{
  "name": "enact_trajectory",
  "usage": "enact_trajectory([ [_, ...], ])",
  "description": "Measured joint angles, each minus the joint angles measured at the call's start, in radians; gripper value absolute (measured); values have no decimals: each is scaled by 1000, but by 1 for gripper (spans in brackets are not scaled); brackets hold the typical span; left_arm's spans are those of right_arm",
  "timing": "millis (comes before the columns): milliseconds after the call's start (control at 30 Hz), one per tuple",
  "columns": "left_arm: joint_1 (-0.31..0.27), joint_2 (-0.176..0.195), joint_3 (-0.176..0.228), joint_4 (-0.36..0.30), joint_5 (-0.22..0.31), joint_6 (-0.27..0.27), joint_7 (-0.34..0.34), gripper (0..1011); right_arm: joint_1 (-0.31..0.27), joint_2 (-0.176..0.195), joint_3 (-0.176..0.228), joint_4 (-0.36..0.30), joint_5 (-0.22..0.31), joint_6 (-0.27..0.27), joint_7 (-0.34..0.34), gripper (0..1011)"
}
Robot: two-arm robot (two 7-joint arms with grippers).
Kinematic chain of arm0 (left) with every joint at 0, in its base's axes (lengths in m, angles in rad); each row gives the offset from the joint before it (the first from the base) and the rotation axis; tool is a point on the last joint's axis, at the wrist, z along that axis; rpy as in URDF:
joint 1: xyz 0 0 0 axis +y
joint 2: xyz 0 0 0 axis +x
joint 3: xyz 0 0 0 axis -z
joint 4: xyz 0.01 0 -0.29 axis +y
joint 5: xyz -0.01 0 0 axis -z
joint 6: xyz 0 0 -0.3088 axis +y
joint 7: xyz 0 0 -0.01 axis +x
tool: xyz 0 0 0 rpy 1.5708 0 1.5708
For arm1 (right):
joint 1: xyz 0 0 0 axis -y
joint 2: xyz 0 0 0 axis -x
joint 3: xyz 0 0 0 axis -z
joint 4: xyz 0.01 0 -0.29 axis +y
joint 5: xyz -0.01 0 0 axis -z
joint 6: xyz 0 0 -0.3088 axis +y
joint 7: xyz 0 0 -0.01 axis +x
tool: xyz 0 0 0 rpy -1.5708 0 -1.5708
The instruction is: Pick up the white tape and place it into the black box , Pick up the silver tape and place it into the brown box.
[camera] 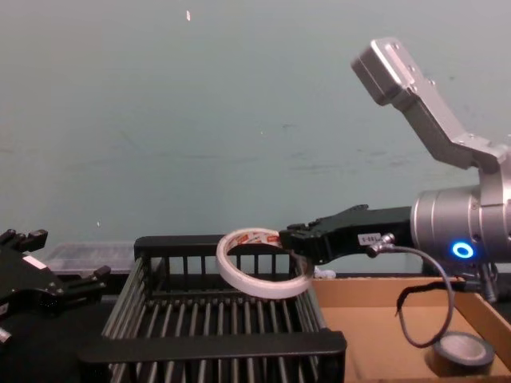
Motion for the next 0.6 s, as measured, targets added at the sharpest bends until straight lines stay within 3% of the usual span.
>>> enact_trajectory([
  [600,0,0,0,0,0,0,0,1001,2,-5,2,6,-3,-6,-4,123],
])
